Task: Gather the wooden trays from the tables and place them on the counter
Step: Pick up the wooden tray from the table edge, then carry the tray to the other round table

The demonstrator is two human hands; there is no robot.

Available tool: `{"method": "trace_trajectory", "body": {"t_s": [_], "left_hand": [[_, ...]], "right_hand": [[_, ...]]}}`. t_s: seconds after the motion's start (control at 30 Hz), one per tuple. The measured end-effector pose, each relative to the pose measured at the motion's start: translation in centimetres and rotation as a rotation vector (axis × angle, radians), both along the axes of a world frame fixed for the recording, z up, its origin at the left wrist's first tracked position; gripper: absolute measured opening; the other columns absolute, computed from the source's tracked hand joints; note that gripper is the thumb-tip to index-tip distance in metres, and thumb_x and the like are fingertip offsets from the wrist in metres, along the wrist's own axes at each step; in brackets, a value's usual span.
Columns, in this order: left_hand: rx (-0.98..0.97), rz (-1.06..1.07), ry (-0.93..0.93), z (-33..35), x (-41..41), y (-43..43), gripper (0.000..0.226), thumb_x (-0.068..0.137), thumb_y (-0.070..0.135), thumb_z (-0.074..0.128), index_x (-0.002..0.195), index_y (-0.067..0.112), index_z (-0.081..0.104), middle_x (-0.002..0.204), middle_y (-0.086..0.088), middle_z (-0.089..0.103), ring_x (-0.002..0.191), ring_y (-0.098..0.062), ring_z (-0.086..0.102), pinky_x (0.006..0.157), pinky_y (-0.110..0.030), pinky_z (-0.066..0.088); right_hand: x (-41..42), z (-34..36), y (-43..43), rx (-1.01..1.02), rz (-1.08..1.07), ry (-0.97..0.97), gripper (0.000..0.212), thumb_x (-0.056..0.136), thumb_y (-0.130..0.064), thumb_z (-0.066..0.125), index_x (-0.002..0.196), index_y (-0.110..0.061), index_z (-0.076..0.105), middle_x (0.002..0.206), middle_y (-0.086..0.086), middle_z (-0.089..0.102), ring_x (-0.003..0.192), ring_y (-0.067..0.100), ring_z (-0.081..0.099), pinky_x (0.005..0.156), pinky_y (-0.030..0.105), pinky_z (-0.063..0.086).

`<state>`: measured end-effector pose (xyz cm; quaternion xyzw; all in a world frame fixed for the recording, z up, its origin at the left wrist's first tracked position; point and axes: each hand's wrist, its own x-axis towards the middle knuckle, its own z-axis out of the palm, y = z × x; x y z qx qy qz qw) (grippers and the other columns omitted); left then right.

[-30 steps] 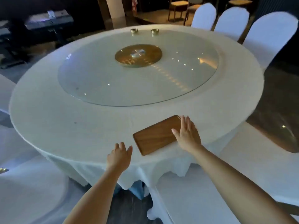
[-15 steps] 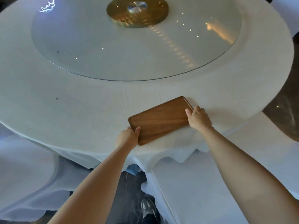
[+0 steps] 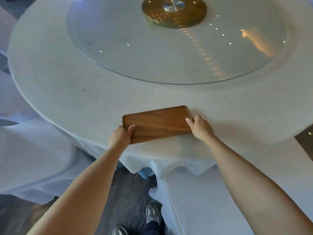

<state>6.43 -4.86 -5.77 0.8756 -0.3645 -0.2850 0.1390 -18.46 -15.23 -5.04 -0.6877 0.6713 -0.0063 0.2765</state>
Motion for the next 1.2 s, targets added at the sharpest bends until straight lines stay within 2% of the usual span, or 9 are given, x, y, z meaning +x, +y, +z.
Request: {"method": "trace_trajectory", "body": {"t_s": [0.1,0.27,0.47,0.53,0.63,0.77,0.87,1.0,1.2], "left_hand": [[-0.011,0.098,-0.083,1.8,3.7,2.6,0.056,0.091,0.052,0.037,0.100,-0.001,0.051,0.099,-0.021,0.063,0.076,-0.029,0.051,0.065,-0.036,0.041],[-0.024,0.291,-0.220,6.0,10.5,7.8,0.057,0.090,0.054,0.035,0.098,0.000,0.052,0.104,-0.022,0.064,0.096,-0.037,0.058,0.069,-0.037,0.039],[-0.102,0.545,-0.333,12.2,19.3,16.8,0.051,0.090,0.055,0.037,0.084,0.005,0.048,0.103,-0.022,0.064,0.095,-0.038,0.059,0.072,-0.038,0.042],[-0.123,0.631,-0.365,13.9,21.6,20.5,0.051,0.089,0.055,0.038,0.083,0.006,0.048,0.104,-0.022,0.063,0.096,-0.038,0.059,0.073,-0.038,0.042],[-0.131,0.763,-0.429,15.8,24.3,26.7,0.056,0.089,0.056,0.038,0.094,0.002,0.054,0.108,-0.022,0.063,0.101,-0.038,0.058,0.073,-0.037,0.038],[-0.109,0.897,-0.479,17.9,26.9,35.4,0.058,0.088,0.057,0.037,0.095,0.003,0.057,0.108,-0.020,0.065,0.101,-0.037,0.059,0.075,-0.039,0.042],[-0.127,0.974,-0.503,19.3,28.6,41.8,0.056,0.089,0.056,0.037,0.094,0.004,0.057,0.106,-0.019,0.065,0.098,-0.036,0.060,0.074,-0.038,0.042],[-0.155,1.055,-0.539,21.1,30.9,49.6,0.052,0.090,0.054,0.038,0.089,0.005,0.055,0.100,-0.018,0.066,0.091,-0.035,0.061,0.069,-0.036,0.041],[-0.194,1.180,-0.557,22.1,34.4,59.9,0.047,0.090,0.052,0.041,0.077,0.008,0.049,0.085,-0.013,0.063,0.075,-0.030,0.054,0.060,-0.033,0.036]], "right_hand": [[4.7,1.3,0.5,-0.013,0.059,-0.077,0.048,0.095,-0.042,0.035,0.110,0.003,0.045,0.114,0.027,0.059,0.107,0.041,0.056,0.082,0.042,0.044],[14.1,4.8,1.5,-0.038,0.191,-0.208,0.047,0.094,-0.043,0.039,0.110,0.000,0.047,0.111,0.023,0.062,0.104,0.038,0.057,0.078,0.037,0.041],[27.2,10.1,5.8,-0.079,0.431,-0.397,0.039,0.093,-0.042,0.042,0.096,-0.003,0.050,0.099,0.021,0.065,0.097,0.038,0.059,0.068,0.032,0.035],[31.2,11.6,8.3,-0.075,0.505,-0.465,0.036,0.093,-0.041,0.043,0.094,-0.005,0.048,0.094,0.019,0.063,0.095,0.037,0.059,0.067,0.031,0.034],[36.5,13.9,12.8,-0.060,0.602,-0.552,0.041,0.093,-0.039,0.045,0.103,0.000,0.052,0.092,0.015,0.061,0.093,0.034,0.058,0.068,0.030,0.034],[42.8,16.5,19.9,-0.053,0.754,-0.637,0.030,0.092,-0.036,0.048,0.086,-0.007,0.045,0.084,0.009,0.053,0.078,0.026,0.049,0.068,0.031,0.034],[46.9,18.0,25.7,-0.045,0.849,-0.685,0.029,0.092,-0.035,0.049,0.083,-0.009,0.043,0.082,0.008,0.052,0.077,0.025,0.048,0.067,0.031,0.034],[51.3,19.6,32.9,-0.026,0.945,-0.733,0.025,0.093,-0.033,0.048,0.084,-0.010,0.044,0.078,0.003,0.051,0.076,0.022,0.048,0.055,0.028,0.032],[58.1,20.8,42.9,0.037,1.024,-0.809,0.030,0.095,-0.032,0.044,0.095,-0.003,0.054,0.084,0.007,0.055,0.077,0.022,0.051,0.068,0.031,0.038]]}}
